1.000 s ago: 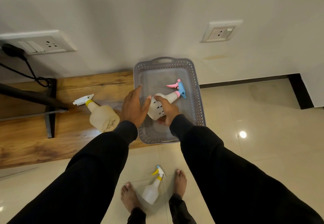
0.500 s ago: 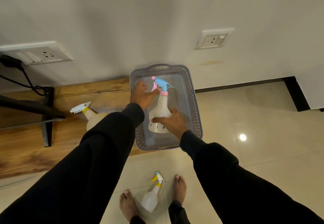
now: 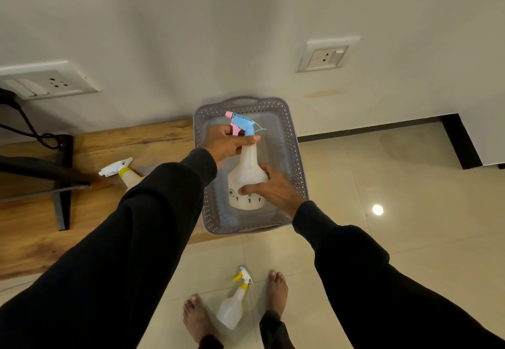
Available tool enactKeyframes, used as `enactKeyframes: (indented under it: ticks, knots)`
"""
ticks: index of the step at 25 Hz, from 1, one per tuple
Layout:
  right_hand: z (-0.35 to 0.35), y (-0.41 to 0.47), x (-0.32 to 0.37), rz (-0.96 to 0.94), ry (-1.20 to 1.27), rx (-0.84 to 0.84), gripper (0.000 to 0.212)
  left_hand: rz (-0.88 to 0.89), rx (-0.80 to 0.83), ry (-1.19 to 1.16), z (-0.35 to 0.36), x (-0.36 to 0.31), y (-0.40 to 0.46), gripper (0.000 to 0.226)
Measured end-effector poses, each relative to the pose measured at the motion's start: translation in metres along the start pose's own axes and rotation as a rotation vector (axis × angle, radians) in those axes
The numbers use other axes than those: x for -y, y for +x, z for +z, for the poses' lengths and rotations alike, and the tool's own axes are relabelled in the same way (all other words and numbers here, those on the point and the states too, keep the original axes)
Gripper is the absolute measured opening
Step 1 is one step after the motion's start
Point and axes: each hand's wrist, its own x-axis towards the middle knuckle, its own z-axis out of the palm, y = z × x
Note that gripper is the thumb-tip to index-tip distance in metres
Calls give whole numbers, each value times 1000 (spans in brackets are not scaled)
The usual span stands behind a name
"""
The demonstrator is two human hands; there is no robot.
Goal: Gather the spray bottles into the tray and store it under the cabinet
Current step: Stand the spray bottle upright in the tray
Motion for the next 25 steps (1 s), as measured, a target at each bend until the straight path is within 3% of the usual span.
enactKeyframes:
  ticks: [4,10,12,14,17,19,22,25]
  knots:
    - [-18,-17,32,-83,166,39,90,129,-5,-13,-3,-48,-19,32]
    - [19,-45,75,-321,96,-423,103,362,-110,-16,4,-111,-44,39]
    - [23,-46,84,-316,98,-466,97,401,-93,9,6,-117,-50,37]
    - [13,-46,84,-295,154,-325,90,408,-67,46,2,-119,-52,38]
    - [-19,-51,80,-263,259,83,74,388,-1,44,-4,-114,-56,32]
    - [-27,-54,77,-242,244,117,77,392,-9,7,-2,-108,-60,33]
    - [-10,-58,76,-301,151,-199,98,412,-62,-43,5,-103,-63,32]
    - [12,-58,79,-392,29,-484,96,425,-60,-54,11,-103,-65,28]
